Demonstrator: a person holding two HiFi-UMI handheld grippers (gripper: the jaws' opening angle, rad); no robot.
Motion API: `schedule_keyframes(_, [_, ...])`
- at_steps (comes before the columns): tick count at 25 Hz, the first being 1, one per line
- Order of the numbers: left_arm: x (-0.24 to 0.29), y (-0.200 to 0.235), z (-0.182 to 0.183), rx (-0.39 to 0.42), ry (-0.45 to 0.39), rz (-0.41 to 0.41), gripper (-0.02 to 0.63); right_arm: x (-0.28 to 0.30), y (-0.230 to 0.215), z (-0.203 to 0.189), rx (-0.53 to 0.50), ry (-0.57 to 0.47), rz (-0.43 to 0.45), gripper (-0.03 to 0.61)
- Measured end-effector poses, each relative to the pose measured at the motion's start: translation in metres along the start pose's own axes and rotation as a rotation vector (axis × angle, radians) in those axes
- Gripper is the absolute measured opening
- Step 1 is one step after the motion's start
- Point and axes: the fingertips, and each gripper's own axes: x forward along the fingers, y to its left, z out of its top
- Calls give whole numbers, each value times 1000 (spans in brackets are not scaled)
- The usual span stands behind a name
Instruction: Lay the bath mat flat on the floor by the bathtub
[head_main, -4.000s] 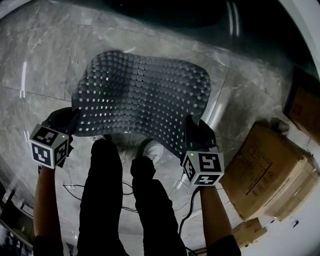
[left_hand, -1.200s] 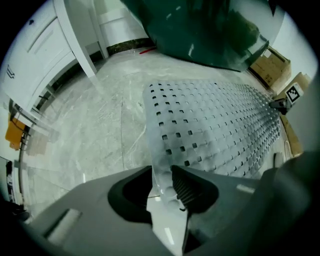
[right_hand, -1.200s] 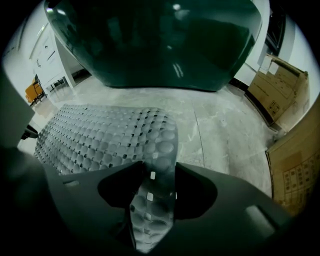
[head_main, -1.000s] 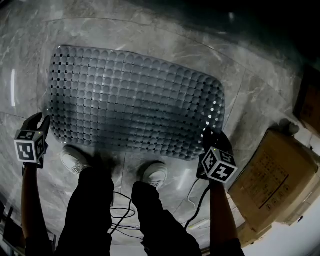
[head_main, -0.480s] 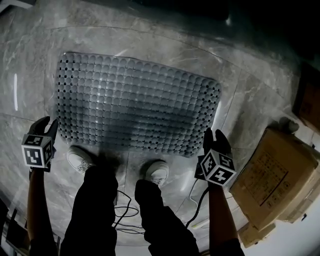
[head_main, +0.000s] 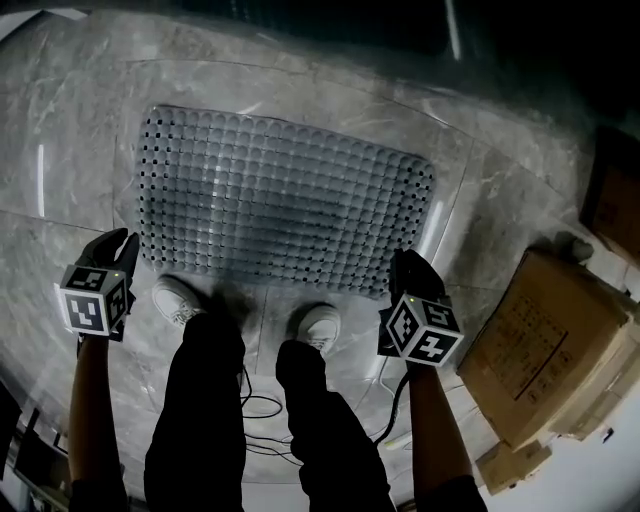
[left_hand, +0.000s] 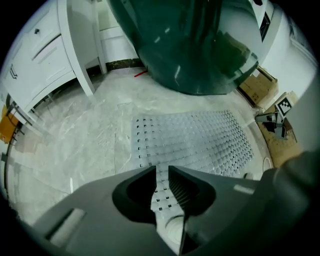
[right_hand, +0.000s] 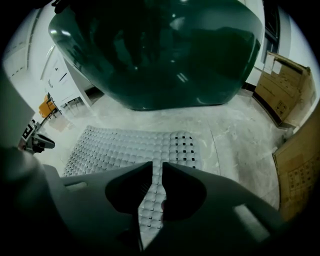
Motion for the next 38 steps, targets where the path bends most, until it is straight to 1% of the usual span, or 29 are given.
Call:
schedule_keyframes(2, [-14,-12,8,-11,-7,-19,49,-10,6,5,5,6,20,67])
schedule_keyframes(4, [-25,-21,13,-10,-15,-32,38,-20,17,9,-3,10,41,58])
schedule_keyframes(5, [-30,-24,12,-7,-15,-35,5,-25,23,10,-12,10,47,46])
schedule_keyframes(6, [-34,-27,12,-7,-14,-39,0,-31,29,12,-17,9,53,30])
schedule_keyframes(9, [-48,-34,20,-18,-22,-53,0,-46,46,23,-6,-3,87,28])
schedule_keyframes(12, [-65,-42,34,-20,-48,-56,0,-64,59,40,-1,-41,111,26])
schedule_keyframes(17, [-97,-59,53,22,-84,-67,0,-97,76,60,-18,-73,134,26])
schedule_keyframes(20, [-119,-73,63,28,-104,-85,0,-120,82,75,-32,-104,143,26])
schedule_keyframes(23, [-142,-86,71,10,-119,-98,0,-142,86,88,-32,-122,145,26])
schedule_keyframes(27, [-170,-97,86,5,-165,-85,0,-172,95,104,-50,-138,151,26])
schedule_keyframes(30, [-186,-111,96,16,-204,-86,0,-190,97,114,-65,-162,147,26])
schedule_keyframes(32, [-195,-122,104,39,-226,-98,0,-201,97,120,-68,-180,139,26])
schedule_keyframes(34, [-204,-132,111,55,-246,-111,0,-213,97,128,-53,-207,126,26])
schedule_keyframes(38, [-229,-149,126,61,-286,-132,0,-237,102,143,14,-253,101,26])
